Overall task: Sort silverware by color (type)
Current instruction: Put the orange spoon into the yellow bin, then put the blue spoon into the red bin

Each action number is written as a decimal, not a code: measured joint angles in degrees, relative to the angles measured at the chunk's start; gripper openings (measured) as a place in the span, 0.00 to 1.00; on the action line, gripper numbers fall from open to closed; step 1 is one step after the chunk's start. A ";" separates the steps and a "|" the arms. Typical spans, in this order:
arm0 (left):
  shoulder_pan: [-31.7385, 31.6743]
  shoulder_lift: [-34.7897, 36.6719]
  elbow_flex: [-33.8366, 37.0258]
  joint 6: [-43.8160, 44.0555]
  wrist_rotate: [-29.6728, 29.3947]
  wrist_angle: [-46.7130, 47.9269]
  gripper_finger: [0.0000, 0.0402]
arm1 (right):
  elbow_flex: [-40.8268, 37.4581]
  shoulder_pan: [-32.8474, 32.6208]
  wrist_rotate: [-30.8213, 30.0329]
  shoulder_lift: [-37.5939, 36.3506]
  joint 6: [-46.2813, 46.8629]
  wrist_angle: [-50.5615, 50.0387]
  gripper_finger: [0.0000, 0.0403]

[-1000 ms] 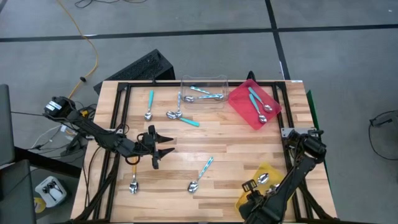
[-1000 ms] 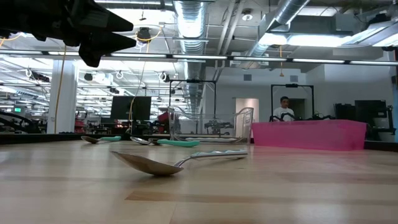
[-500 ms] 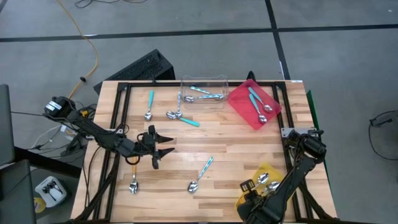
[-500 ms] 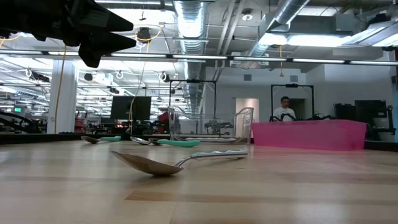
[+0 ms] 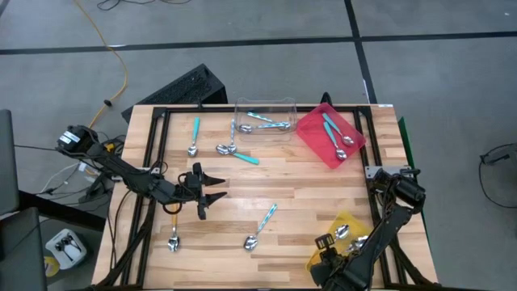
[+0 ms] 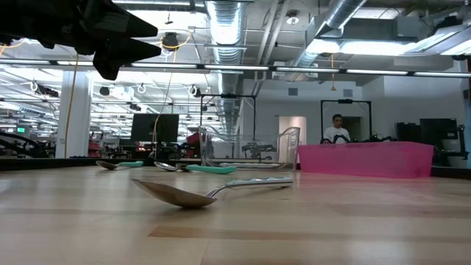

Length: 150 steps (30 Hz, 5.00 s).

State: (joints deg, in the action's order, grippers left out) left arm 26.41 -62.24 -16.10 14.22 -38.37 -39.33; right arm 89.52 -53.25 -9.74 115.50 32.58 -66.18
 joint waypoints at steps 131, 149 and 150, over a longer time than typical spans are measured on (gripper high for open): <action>-74.31 0.22 -12.34 6.91 21.59 51.70 0.46 | -8.31 21.05 -5.23 -13.14 -12.55 17.47 0.46; -72.11 -13.85 -8.96 10.94 18.79 44.40 0.46 | -8.31 21.55 -5.40 -13.14 -13.00 18.74 0.46; -72.08 -15.21 -8.96 11.36 17.98 44.08 0.46 | -8.31 21.55 -5.40 -13.14 -13.00 18.73 0.46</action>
State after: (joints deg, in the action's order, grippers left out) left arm -45.67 -77.45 -25.06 25.57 -20.39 4.75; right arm 81.21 -31.70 -15.14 102.37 19.57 -47.45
